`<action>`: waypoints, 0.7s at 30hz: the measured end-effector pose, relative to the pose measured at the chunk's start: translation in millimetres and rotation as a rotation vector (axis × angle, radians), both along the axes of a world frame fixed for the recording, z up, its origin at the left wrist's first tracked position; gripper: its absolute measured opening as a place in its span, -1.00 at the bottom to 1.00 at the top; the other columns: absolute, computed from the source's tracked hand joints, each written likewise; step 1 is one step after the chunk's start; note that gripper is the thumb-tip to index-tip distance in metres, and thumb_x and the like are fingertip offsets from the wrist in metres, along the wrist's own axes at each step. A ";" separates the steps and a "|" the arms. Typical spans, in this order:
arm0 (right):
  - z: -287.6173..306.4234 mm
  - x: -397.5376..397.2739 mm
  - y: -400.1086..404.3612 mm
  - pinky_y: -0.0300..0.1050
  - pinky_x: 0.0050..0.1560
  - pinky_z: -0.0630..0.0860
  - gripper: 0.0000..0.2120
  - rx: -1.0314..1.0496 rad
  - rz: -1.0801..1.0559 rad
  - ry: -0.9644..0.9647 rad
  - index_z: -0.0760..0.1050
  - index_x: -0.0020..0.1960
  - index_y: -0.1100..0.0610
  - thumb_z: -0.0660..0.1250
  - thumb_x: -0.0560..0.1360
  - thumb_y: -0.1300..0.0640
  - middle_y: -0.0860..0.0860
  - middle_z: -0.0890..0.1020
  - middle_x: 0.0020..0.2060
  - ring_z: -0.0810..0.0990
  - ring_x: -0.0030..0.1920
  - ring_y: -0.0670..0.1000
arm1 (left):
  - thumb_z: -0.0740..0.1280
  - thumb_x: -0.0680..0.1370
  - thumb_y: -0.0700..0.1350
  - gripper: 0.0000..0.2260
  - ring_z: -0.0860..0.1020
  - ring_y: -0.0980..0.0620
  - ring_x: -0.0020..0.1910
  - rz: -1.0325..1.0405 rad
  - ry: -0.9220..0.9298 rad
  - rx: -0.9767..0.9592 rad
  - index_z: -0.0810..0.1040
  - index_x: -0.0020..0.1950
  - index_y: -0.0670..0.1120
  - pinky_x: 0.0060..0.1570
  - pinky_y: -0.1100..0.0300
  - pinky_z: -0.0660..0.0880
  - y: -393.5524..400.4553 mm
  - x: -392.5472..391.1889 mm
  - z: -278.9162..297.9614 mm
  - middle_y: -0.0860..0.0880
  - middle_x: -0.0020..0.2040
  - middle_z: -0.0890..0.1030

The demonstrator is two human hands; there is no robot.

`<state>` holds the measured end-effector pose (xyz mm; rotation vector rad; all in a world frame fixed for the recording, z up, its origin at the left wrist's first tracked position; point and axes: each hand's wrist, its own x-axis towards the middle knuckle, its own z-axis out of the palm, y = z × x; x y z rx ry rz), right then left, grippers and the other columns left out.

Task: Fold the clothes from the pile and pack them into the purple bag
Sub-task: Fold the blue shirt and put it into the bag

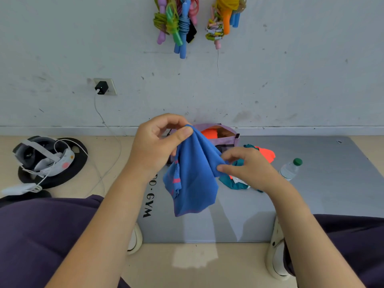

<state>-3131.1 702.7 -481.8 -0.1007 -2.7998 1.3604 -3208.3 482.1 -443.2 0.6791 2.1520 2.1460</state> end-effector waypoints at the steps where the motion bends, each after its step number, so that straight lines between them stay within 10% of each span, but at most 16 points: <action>1: -7.0 -0.7 9.0 -0.14 -0.05 0.51 -0.93 -0.010 -0.032 -0.047 0.62 -0.19 0.05 0.49 0.43 0.17 -0.06 0.65 -0.23 0.58 -0.15 -0.02 | 0.43 0.44 -0.12 -0.95 0.40 -0.07 -0.43 0.012 -0.028 0.021 0.64 -0.13 -0.01 -0.45 0.23 0.42 -2.9 -4.1 -4.4 -0.03 -0.10 0.65; 12: -19.6 -3.2 32.6 -0.34 -0.17 0.52 -0.89 -0.248 -0.176 0.052 0.56 -0.18 0.11 0.41 0.47 0.29 -0.04 0.69 -0.26 0.64 -0.23 -0.13 | 0.41 0.52 -0.21 -0.87 0.52 -0.07 -0.29 0.128 -0.121 -0.140 0.60 -0.14 0.03 -0.30 0.09 0.53 -31.7 -32.7 -38.2 0.05 -0.20 0.64; 21: -3.1 -3.2 27.1 -0.37 -0.11 0.42 -0.78 0.274 -0.219 0.261 0.63 0.01 0.09 0.37 0.43 0.33 -0.07 0.61 -0.23 0.54 -0.19 -0.07 | 0.42 0.46 -0.09 -0.93 0.57 0.06 -0.33 0.111 -0.136 -0.127 0.61 -0.17 0.08 -0.30 0.12 0.59 -31.5 -32.4 -50.6 0.09 -0.19 0.65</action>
